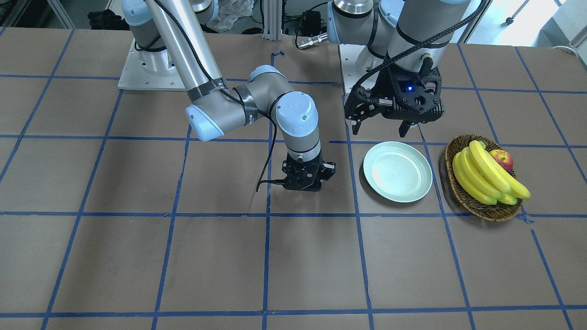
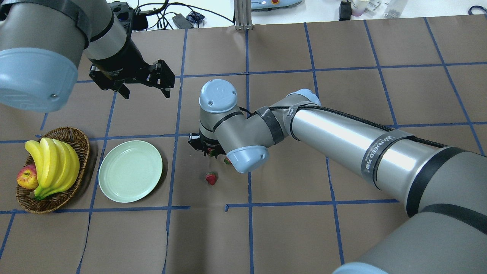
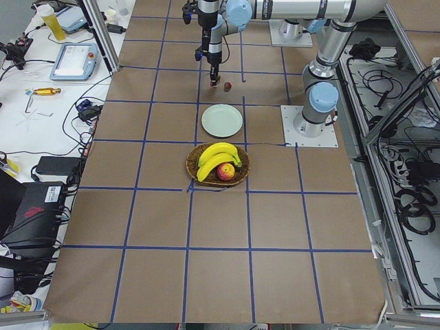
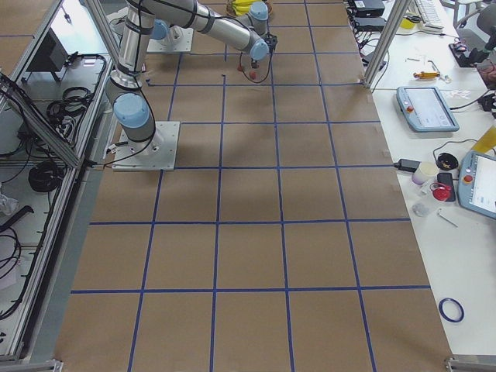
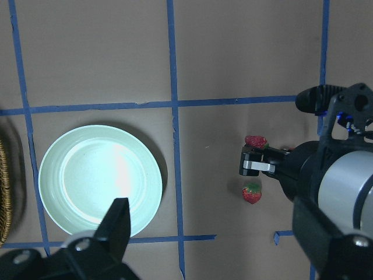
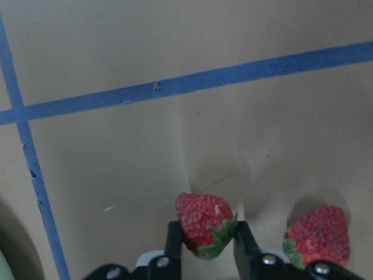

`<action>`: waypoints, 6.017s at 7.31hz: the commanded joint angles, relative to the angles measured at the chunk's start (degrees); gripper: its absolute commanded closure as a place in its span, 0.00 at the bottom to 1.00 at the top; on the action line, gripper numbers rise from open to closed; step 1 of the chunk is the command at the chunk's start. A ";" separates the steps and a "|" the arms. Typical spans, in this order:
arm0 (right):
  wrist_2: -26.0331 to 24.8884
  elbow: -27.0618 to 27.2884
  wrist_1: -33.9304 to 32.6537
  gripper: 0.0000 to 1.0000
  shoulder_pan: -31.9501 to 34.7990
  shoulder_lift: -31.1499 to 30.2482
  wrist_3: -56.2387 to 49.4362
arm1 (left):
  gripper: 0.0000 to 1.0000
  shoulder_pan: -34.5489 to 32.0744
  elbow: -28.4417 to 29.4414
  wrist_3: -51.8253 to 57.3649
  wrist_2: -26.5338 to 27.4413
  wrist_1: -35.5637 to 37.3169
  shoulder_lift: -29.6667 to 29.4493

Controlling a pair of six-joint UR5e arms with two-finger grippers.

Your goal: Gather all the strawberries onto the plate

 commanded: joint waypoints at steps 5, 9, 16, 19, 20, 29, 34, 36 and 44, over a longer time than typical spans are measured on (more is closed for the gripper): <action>-8.67 4.04 17.08 0.00 -16.77 -16.44 -25.69 | 0.00 0.00 0.00 0.00 0.00 -0.02 0.25; -6.04 4.69 25.94 0.00 -31.50 -24.97 -44.59 | 0.00 0.00 0.18 0.00 0.09 0.07 -0.10; -6.48 -8.59 40.11 0.00 -31.41 -29.99 -45.13 | 0.00 0.00 0.00 -0.35 0.09 -0.02 -0.54; -10.34 -8.85 39.67 0.00 -31.41 -29.91 -45.57 | 0.00 -0.79 -0.78 -0.27 0.00 0.07 -0.81; -11.74 -9.03 40.11 0.00 -31.41 -29.91 -46.79 | 0.00 -0.79 -0.96 -0.26 0.00 0.16 -0.89; -11.49 -8.77 40.29 0.00 -31.41 -30.26 -46.71 | 0.00 -7.02 -16.25 -12.36 0.35 28.61 -15.28; -11.49 -8.77 40.29 0.00 -31.41 -30.26 -46.71 | 0.51 -8.79 -17.58 -14.68 1.76 30.48 -21.72; -11.49 -8.77 40.29 0.00 -31.41 -30.26 -46.71 | 0.86 -8.88 -17.66 -14.59 1.76 30.48 -22.60; -11.49 -8.59 40.29 0.00 -31.41 -30.26 -46.62 | 0.95 6.76 -19.65 0.62 17.13 16.84 -13.20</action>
